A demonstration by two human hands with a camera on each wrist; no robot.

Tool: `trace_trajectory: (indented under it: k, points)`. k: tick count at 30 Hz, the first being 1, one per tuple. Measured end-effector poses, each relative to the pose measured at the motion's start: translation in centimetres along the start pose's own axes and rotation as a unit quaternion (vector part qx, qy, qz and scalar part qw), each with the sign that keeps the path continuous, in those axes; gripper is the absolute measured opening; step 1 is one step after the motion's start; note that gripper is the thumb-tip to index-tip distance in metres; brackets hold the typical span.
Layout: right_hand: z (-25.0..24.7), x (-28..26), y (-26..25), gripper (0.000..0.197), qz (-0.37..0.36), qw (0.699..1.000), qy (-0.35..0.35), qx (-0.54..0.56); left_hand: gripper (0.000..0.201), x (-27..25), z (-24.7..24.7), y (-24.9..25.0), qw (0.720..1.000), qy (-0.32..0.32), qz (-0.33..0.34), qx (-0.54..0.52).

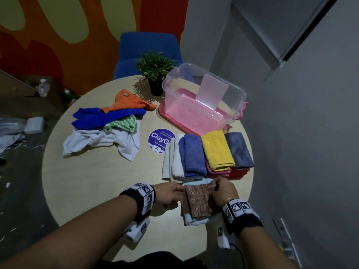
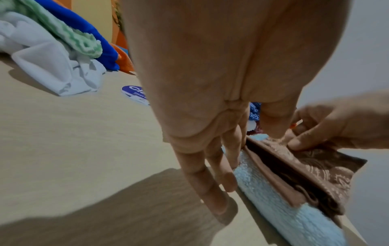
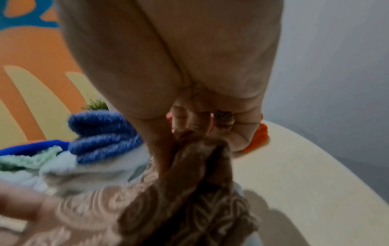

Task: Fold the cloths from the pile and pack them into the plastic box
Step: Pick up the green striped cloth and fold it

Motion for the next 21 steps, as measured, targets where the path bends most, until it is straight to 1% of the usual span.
trace_trajectory:
  k: [2, 3, 5, 6, 7, 9, 11, 12, 15, 16, 18, 19, 20, 21]
  points:
    - [-1.0, -0.3, -0.8, 0.024, -0.044, 0.999, -0.011, 0.013, 0.043, 0.0, 0.5, -0.3, 0.999, -0.016, 0.008, -0.028]
    - [-1.4, -0.4, -1.0, 0.025, -0.049, 0.999, -0.009, 0.017, 0.044, -0.1, 0.6, -0.1, 0.999, -0.02, 0.019, -0.035]
    - [-1.8, -0.5, -1.2, 0.021, -0.03, 0.999, 0.033, -0.001, 0.044, -0.3, 0.8, 0.5, 0.998, -0.017, 0.036, -0.053]
    - [-2.0, -0.6, -1.4, 0.019, -0.012, 0.998, 0.059, -0.032, 0.043, -0.5, 0.8, 0.8, 0.998, -0.014, 0.034, -0.055]
    - [-2.2, -0.8, -1.4, 0.023, 0.012, 0.994, 0.074, -0.077, 0.038, -0.5, 0.6, 0.8, 0.998, 0.005, 0.032, -0.049]
    - [-2.5, -1.2, -2.2, 0.032, 0.048, 0.983, 0.077, -0.157, 0.025, -1.3, -0.6, 0.9, 0.996, 0.078, 0.016, -0.035]
    - [-2.4, -1.5, -3.4, 0.034, 0.048, 0.978, 0.077, -0.188, 0.027, -2.2, -2.7, 0.4, 0.981, 0.187, 0.023, -0.048]
    - [-2.1, -1.6, -4.2, 0.035, 0.037, 0.978, 0.07, -0.192, 0.028, -2.8, -4.0, 0.3, 0.969, 0.244, 0.022, -0.032]
    - [-0.1, -2.1, -6.9, 0.035, -0.022, 0.982, 0.025, -0.184, 0.026, -4.8, -8.3, -0.7, 0.914, 0.405, -0.003, 0.036]
    - [0.5, -2.2, -7.8, 0.035, -0.045, 0.983, 0.008, -0.18, 0.024, -5.4, -9.9, -1.0, 0.89, 0.453, -0.009, 0.055]
    - [1.5, -2.6, -9.7, 0.031, -0.086, 0.982, -0.028, -0.166, 0.021, -6.3, -13.5, -1.2, 0.829, 0.545, -0.009, 0.125]
    - [1.9, -2.6, -10.5, 0.028, -0.108, 0.981, -0.043, -0.153, 0.021, -6.7, -15.5, -1.0, 0.796, 0.581, -0.01, 0.168]
    - [2.2, -2.8, -11.4, 0.024, -0.128, 0.98, -0.057, -0.14, 0.022, -7.1, -17.5, -0.9, 0.77, 0.603, -0.026, 0.209]
    - [2.5, -2.8, -12.1, 0.022, -0.145, 0.978, -0.072, -0.13, 0.023, -7.6, -19.4, -0.8, 0.751, 0.612, -0.057, 0.24]
Point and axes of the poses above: each hand's wrist, its own x-axis towards the middle knuckle, its own z-axis out of the palm, y = z × x, the point moved 3 cm from there along x, towards the middle knuckle, and after that the axes turned 3 degrees about z, right-handed, at the moved point
